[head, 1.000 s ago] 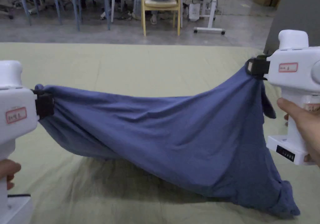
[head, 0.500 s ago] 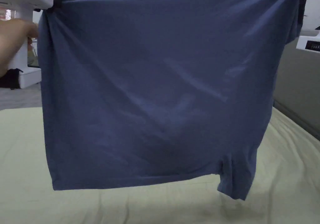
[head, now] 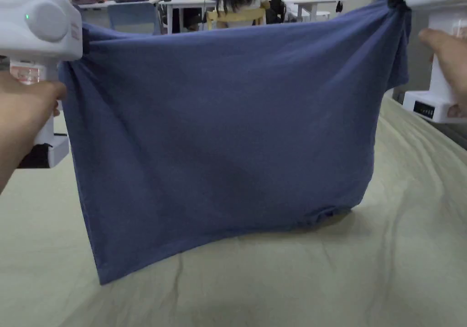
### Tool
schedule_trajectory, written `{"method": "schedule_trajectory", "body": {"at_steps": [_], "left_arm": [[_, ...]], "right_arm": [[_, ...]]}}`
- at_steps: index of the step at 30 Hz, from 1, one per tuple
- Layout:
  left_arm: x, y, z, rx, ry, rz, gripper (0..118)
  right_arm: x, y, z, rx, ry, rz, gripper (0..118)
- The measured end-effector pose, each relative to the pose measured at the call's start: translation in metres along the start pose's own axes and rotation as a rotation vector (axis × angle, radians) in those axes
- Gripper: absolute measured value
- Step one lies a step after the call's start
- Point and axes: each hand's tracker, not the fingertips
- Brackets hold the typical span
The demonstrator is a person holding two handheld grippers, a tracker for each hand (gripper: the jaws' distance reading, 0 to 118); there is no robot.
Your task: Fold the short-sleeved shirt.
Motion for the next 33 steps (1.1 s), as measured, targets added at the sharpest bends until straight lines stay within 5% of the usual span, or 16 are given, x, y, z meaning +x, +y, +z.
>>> {"method": "schedule_trajectory", "body": {"at_steps": [5, 12, 17, 22, 30, 33], "left_arm": [[0.021, -0.1, -0.034, -0.205, -0.029, -0.002, 7], [0.019, -0.175, -0.001, -0.259, -0.077, -0.054, 7], [0.003, -0.24, 0.071, -0.272, -0.139, -0.076, 7], [-0.015, -0.313, 0.158, -0.319, -0.171, -0.079, 6], [-0.019, -0.398, 0.234, -0.494, -0.21, -0.133, 7], [-0.012, -0.418, 0.235, -0.558, -0.202, -0.178, 7]], "right_arm": [[0.008, -0.119, -0.027, -0.217, -0.003, 0.016, 5], [0.014, -0.215, 0.003, -0.312, 0.037, 0.048, 5], [0.029, -0.269, 0.082, -0.351, 0.101, 0.022, 5], [0.052, -0.321, 0.185, -0.379, 0.145, -0.117, 5], [0.084, -0.397, 0.288, -0.511, 0.096, -0.203, 5], [0.087, -0.418, 0.293, -0.554, 0.059, -0.177, 5]]}}
